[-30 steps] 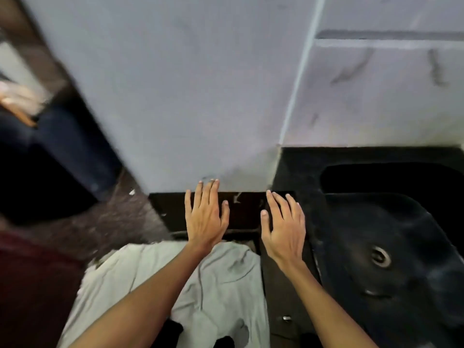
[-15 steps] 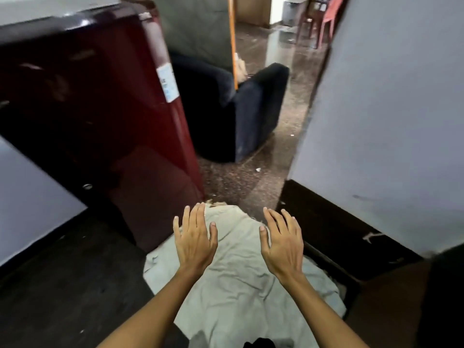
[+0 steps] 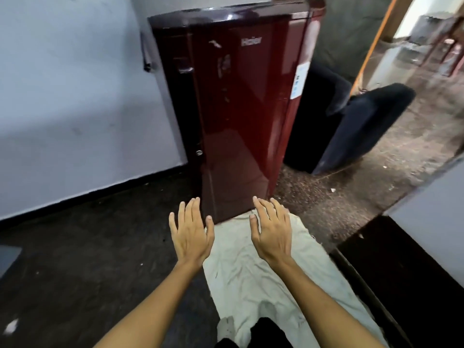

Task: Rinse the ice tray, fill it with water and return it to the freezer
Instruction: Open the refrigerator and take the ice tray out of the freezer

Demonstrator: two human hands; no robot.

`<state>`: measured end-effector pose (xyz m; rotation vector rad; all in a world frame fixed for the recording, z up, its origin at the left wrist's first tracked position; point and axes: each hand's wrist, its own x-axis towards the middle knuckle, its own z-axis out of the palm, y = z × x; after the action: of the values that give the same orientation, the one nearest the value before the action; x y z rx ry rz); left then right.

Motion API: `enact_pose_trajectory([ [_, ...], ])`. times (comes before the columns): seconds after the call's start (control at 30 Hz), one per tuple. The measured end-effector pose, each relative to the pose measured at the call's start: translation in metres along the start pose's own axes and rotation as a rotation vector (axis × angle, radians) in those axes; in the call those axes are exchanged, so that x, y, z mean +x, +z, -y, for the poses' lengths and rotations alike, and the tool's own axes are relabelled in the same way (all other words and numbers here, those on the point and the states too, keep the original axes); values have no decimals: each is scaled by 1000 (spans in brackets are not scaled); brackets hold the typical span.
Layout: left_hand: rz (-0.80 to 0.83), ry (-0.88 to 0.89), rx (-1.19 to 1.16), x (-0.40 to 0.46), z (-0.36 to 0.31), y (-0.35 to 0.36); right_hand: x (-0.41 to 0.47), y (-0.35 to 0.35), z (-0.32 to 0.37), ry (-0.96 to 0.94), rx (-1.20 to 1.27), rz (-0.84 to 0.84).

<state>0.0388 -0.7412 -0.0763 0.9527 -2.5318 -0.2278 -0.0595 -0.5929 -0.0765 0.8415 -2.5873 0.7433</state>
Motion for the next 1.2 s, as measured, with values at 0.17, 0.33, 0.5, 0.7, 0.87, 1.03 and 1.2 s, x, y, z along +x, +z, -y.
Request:
enact_pose_trajectory([
  [0.17,-50,-151,21,16,23,-9,35,21,24,-122,42,89],
  [0.33,-61,-285,10,40,35,-15,84,39,38,-237,70,135],
  [0.5,-122,-334,12,79,34,-20,148,51,54,-319,117,99],
  [0.7,-184,-366,6,145,18,-17,227,66,74,-326,235,47],
  [0.87,-182,-367,-51,203,4,-8,282,74,87,-285,353,17],
  [1.03,-117,-323,-228,254,-1,2,319,81,102,-242,507,120],
  [1.2,108,-295,-651,287,-4,8,335,86,108,-157,759,273],
])
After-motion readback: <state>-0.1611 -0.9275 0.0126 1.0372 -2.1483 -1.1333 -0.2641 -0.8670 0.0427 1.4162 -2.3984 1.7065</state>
